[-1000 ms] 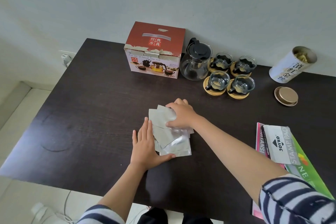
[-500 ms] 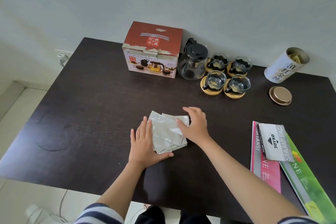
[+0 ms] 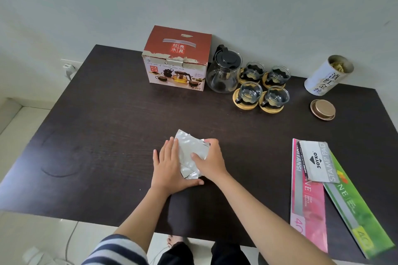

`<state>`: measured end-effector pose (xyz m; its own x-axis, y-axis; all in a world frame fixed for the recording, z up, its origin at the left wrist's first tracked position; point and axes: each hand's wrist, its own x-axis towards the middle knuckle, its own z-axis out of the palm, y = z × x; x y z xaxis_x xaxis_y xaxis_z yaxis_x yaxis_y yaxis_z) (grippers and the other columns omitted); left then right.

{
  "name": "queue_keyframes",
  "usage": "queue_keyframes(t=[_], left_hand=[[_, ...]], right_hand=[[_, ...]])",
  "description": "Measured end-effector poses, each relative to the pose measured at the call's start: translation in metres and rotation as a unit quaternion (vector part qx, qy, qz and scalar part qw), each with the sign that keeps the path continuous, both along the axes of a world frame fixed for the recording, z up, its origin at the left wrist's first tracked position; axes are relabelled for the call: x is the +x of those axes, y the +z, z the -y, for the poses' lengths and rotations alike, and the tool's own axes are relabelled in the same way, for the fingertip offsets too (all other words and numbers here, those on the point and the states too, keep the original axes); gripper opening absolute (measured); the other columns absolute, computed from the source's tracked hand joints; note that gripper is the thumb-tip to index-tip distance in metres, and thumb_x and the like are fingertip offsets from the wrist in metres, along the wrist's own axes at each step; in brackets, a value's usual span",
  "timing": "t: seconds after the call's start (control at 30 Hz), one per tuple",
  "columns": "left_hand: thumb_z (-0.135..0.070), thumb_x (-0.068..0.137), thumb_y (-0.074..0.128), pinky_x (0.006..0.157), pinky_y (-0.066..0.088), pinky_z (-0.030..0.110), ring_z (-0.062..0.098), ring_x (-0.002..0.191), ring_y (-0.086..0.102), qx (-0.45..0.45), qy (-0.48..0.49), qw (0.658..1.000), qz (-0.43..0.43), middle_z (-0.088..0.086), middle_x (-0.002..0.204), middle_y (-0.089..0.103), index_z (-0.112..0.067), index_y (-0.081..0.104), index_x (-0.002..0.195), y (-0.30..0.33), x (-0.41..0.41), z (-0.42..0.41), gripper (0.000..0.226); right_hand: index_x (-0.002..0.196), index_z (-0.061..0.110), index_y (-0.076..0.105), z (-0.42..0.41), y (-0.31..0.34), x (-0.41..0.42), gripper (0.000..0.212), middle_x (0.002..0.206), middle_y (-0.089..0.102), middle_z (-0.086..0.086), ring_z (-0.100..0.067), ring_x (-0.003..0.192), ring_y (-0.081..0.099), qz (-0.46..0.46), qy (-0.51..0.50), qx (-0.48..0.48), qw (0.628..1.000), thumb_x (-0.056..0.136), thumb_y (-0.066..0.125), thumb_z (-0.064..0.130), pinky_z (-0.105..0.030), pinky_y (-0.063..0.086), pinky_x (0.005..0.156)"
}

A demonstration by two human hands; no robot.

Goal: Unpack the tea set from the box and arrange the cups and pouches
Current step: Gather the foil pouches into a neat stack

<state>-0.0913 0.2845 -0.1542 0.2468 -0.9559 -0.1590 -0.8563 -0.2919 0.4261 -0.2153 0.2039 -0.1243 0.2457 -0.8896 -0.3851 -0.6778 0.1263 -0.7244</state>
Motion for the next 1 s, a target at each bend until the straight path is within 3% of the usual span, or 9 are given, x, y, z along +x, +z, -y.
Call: queue_keyframes(t=[0.13, 0.33, 0.47, 0.53, 0.6, 0.67, 0.77, 0.9, 1.0], left_hand=[[-0.101, 0.035, 0.045, 0.111, 0.016, 0.059, 0.030, 0.145, 0.017, -0.008, -0.008, 1.000, 0.006, 0.012, 0.156, 0.019, -0.004, 0.011, 0.149, -0.001, 0.001, -0.002, 0.153], [-0.104, 0.027, 0.037, 0.116, 0.008, 0.052, 0.029, 0.147, 0.003, -0.003, -0.037, 0.999, 0.000, 0.012, 0.159, 0.005, -0.002, 0.003, 0.150, 0.001, 0.003, -0.006, 0.163], [-0.096, 0.030, 0.052, 0.118, 0.001, 0.048, 0.021, 0.147, -0.006, 0.020, -0.017, 0.991, -0.133, 0.005, 0.159, -0.004, -0.007, -0.007, 0.150, 0.014, 0.011, -0.001, 0.160], [-0.081, 0.040, 0.071, 0.118, 0.014, 0.047, 0.021, 0.145, 0.010, 0.005, 0.059, 0.965, -0.256, 0.003, 0.156, 0.015, -0.008, 0.004, 0.150, 0.020, 0.014, -0.001, 0.148], [-0.062, 0.054, 0.082, 0.110, 0.035, 0.041, 0.020, 0.135, 0.035, -0.030, 0.139, 0.927, -0.347, 0.003, 0.142, 0.039, -0.008, 0.026, 0.141, 0.024, 0.015, -0.002, 0.117], [-0.043, 0.067, 0.083, 0.096, 0.047, 0.034, 0.015, 0.118, 0.053, -0.033, 0.186, 0.905, -0.380, -0.004, 0.124, 0.054, -0.013, 0.043, 0.129, 0.030, 0.012, -0.002, 0.080], [-0.024, 0.076, 0.079, 0.075, 0.055, 0.033, 0.025, 0.096, 0.066, -0.026, 0.209, 0.886, -0.413, 0.004, 0.099, 0.067, -0.011, 0.058, 0.100, 0.038, 0.006, -0.004, 0.034], [-0.017, 0.074, 0.079, 0.074, 0.056, 0.043, 0.030, 0.088, 0.068, -0.027, 0.215, 0.875, -0.433, 0.013, 0.095, 0.069, -0.008, 0.059, 0.091, 0.044, -0.012, -0.007, 0.028], [-0.016, 0.074, 0.079, 0.072, 0.057, 0.038, 0.026, 0.085, 0.069, -0.022, 0.199, 0.877, -0.437, 0.009, 0.092, 0.070, -0.009, 0.060, 0.091, 0.050, -0.039, -0.006, 0.026]], right_hand=[[0.128, 0.016, 0.038, 0.004, 0.011, -0.001, 0.057, 0.114, 0.051, 0.002, -0.014, 0.097, 0.054, 0.046, -0.037, 0.088, 0.994, 0.081, 0.069, 0.016, -0.024, 0.045, 0.075], [0.113, 0.014, 0.053, -0.002, 0.008, -0.004, 0.045, 0.103, 0.062, 0.000, -0.016, 0.092, 0.062, 0.058, -0.067, 0.119, 0.989, 0.073, 0.074, 0.009, -0.030, 0.053, 0.077], [0.099, 0.011, 0.058, -0.008, 0.008, -0.008, 0.032, 0.097, 0.066, -0.005, -0.018, 0.083, 0.064, 0.092, -0.103, 0.134, 0.981, 0.071, 0.070, 0.000, -0.030, 0.053, 0.069], [0.097, 0.009, 0.060, -0.011, 0.007, -0.013, 0.030, 0.096, 0.068, -0.008, -0.019, 0.081, 0.066, 0.120, -0.127, 0.148, 0.974, 0.070, 0.070, -0.001, -0.033, 0.054, 0.070], [0.096, 0.011, 0.062, -0.013, 0.008, -0.017, 0.029, 0.097, 0.070, -0.008, -0.020, 0.084, 0.068, 0.147, -0.145, 0.161, 0.965, 0.071, 0.073, 0.000, -0.034, 0.056, 0.073], [0.097, 0.013, 0.063, -0.017, 0.010, -0.022, 0.030, 0.097, 0.071, -0.006, -0.020, 0.087, 0.070, 0.175, -0.148, 0.164, 0.959, 0.072, 0.076, 0.002, -0.034, 0.058, 0.076], [0.097, 0.014, 0.064, -0.025, 0.012, -0.031, 0.030, 0.096, 0.073, -0.004, -0.019, 0.086, 0.071, 0.208, -0.149, 0.162, 0.953, 0.073, 0.076, 0.002, -0.032, 0.058, 0.075], [0.099, 0.014, 0.064, -0.036, 0.014, -0.051, 0.031, 0.096, 0.073, -0.004, -0.018, 0.088, 0.071, 0.228, -0.159, 0.155, 0.948, 0.073, 0.077, 0.002, -0.033, 0.057, 0.077], [0.100, 0.014, 0.064, -0.044, 0.019, -0.077, 0.031, 0.097, 0.073, -0.004, -0.019, 0.089, 0.070, 0.235, -0.182, 0.145, 0.944, 0.074, 0.076, 0.003, -0.033, 0.057, 0.077]])
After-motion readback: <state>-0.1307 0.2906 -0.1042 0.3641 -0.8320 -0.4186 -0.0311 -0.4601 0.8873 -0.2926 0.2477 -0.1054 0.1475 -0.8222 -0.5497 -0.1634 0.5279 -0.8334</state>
